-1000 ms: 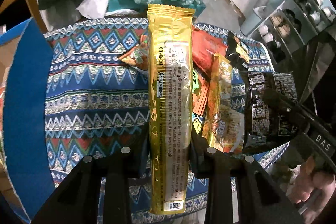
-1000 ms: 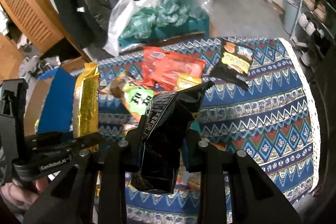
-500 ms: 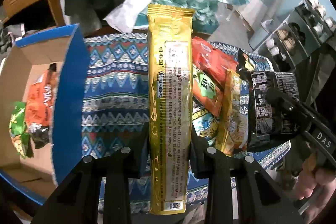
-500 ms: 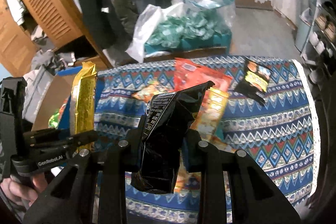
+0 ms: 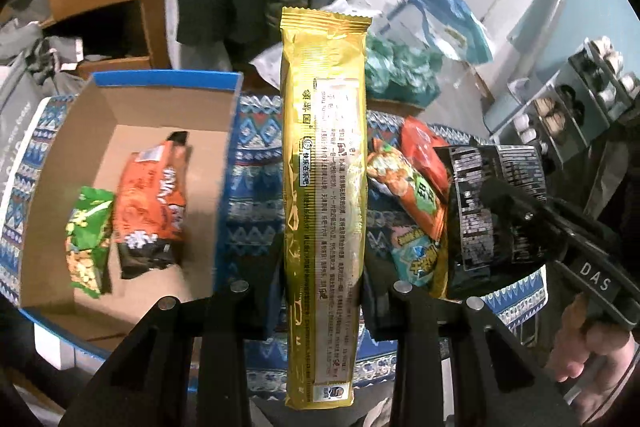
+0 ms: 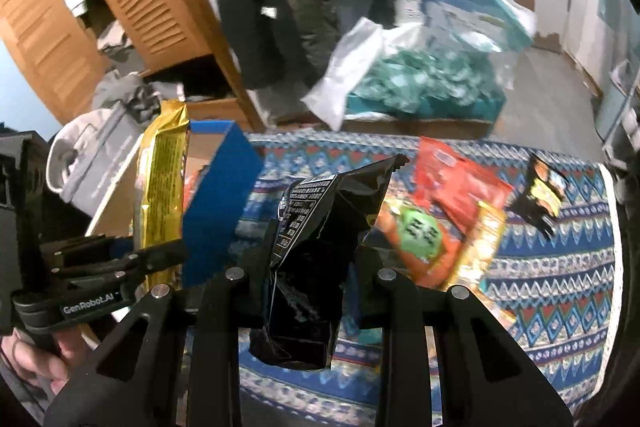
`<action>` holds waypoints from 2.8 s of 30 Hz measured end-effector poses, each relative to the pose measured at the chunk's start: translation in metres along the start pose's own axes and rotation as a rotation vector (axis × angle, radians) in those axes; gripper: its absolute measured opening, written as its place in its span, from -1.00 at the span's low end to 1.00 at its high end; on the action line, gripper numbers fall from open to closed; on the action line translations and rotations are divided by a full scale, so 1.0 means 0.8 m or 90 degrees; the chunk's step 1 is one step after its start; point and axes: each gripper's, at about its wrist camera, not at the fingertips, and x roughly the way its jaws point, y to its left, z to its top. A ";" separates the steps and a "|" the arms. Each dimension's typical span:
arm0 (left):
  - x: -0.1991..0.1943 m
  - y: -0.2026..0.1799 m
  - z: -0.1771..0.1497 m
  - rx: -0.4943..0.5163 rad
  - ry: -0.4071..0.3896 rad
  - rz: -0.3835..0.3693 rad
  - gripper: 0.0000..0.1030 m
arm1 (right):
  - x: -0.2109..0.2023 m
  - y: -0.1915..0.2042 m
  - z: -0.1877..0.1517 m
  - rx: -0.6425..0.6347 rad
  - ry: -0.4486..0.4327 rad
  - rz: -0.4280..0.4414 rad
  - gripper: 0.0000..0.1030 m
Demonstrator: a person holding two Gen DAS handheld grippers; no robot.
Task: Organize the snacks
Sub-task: 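Carry the black bag and yellow bar into the box and release them, then move both tools back over the remaining snacks on the tablecloth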
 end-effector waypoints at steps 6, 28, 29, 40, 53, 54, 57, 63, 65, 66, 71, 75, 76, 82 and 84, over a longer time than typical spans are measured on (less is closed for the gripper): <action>-0.025 0.034 0.002 -0.026 -0.022 0.000 -0.37 | 0.014 0.048 0.015 -0.034 0.004 0.025 -0.47; -0.061 0.188 0.006 -0.122 -0.067 0.070 -0.37 | 0.114 0.211 0.047 -0.118 0.074 0.098 -0.47; -0.060 0.192 0.006 -0.123 -0.067 0.075 -0.37 | 0.120 0.217 0.046 -0.121 0.080 0.100 -0.47; -0.040 0.229 0.004 -0.148 -0.055 0.099 -0.37 | 0.169 0.260 0.033 -0.149 0.123 0.095 -0.47; -0.039 0.243 0.010 -0.179 -0.072 0.106 -0.36 | 0.185 0.266 0.033 -0.143 0.139 0.094 -0.31; -0.042 0.243 0.011 -0.177 -0.078 0.109 -0.31 | 0.184 0.264 0.034 -0.141 0.137 0.092 -0.26; -0.046 0.241 0.012 -0.176 -0.086 0.115 -0.06 | 0.180 0.258 0.038 -0.133 0.124 0.084 0.01; -0.041 0.239 0.008 -0.189 -0.069 0.102 -0.02 | 0.171 0.243 0.043 -0.118 0.111 0.070 0.09; -0.039 0.237 0.008 -0.191 -0.063 0.098 -0.02 | 0.168 0.239 0.044 -0.113 0.108 0.064 0.17; -0.038 0.235 0.008 -0.190 -0.061 0.098 0.00 | 0.165 0.236 0.044 -0.111 0.106 0.062 0.18; -0.039 0.223 0.009 -0.180 -0.063 0.096 0.11 | 0.154 0.225 0.041 -0.113 0.099 0.052 0.27; -0.035 0.208 0.009 -0.165 -0.055 0.086 0.13 | 0.148 0.212 0.038 -0.108 0.100 0.044 0.28; -0.034 0.204 0.009 -0.161 -0.053 0.084 0.13 | 0.146 0.208 0.036 -0.106 0.100 0.042 0.28; -0.025 0.178 0.008 -0.134 -0.039 0.076 0.14 | 0.135 0.182 0.031 -0.090 0.098 0.030 0.28; -0.022 0.168 0.008 -0.127 -0.035 0.073 0.15 | 0.131 0.170 0.030 -0.083 0.098 0.024 0.28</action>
